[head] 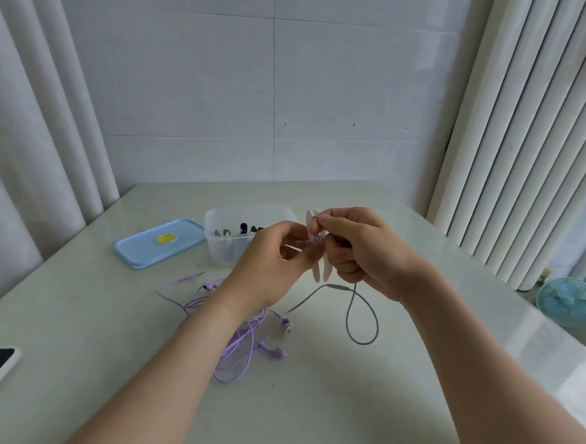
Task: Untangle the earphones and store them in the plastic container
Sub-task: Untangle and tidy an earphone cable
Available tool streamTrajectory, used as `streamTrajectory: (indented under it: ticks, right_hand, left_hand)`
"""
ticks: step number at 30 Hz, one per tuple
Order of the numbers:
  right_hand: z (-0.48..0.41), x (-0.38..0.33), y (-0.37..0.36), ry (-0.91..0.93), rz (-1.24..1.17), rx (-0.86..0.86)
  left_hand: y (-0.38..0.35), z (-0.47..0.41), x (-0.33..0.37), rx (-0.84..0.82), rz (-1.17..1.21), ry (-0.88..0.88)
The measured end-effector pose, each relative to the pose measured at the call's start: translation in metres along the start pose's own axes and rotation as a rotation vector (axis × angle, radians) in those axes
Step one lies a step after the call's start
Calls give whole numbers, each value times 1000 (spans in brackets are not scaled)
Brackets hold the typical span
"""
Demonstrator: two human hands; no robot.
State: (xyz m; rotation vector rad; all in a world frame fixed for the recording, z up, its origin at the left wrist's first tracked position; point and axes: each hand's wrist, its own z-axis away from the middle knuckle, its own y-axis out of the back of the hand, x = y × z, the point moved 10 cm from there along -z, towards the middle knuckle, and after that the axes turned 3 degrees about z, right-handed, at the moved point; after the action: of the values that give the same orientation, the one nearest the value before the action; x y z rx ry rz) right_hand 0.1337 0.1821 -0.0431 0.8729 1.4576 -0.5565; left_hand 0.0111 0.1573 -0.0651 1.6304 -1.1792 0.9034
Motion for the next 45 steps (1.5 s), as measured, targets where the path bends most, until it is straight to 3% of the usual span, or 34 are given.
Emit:
streamTrajectory:
  ticks: [3, 8, 11, 15, 18, 20, 22, 26, 31, 34, 41, 45]
  right_hand:
    - [3, -2, 7, -4, 30, 52]
    - [4, -6, 36, 56, 5, 290]
    - [6, -9, 51, 122, 126, 435]
    - [9, -13, 53, 184, 211, 493]
    - [5, -3, 61, 125, 355, 554]
    - [0, 7, 58, 56, 494, 493]
    - [-6, 16, 42, 22, 567, 326]
    - [-6, 20, 3, 10, 593, 34]
    - [-1, 11, -14, 7, 303, -99]
    - [-1, -4, -8, 94, 170, -29]
    - [0, -16, 32, 188, -114, 244]
    - [1, -3, 59, 141, 42, 484]
  left_hand:
    - [2, -1, -3, -4, -16, 0]
    - [3, 0, 0, -79, -120, -45]
    - [-4, 3, 4, -140, -116, -55]
    - [-8, 3, 6, -199, -191, -74]
    - [-1, 0, 13, -120, -85, -111]
    - [8, -1, 16, -21, 78, -111]
    - [17, -2, 17, 64, 179, -116]
    - [38, -1, 12, 221, 224, -86]
    - [50, -1, 4, 262, 64, -54]
    - [38, -3, 3, 120, -105, -67]
    - [15, 1, 6, -52, -120, -63]
    - [2, 5, 7, -125, -43, -55]
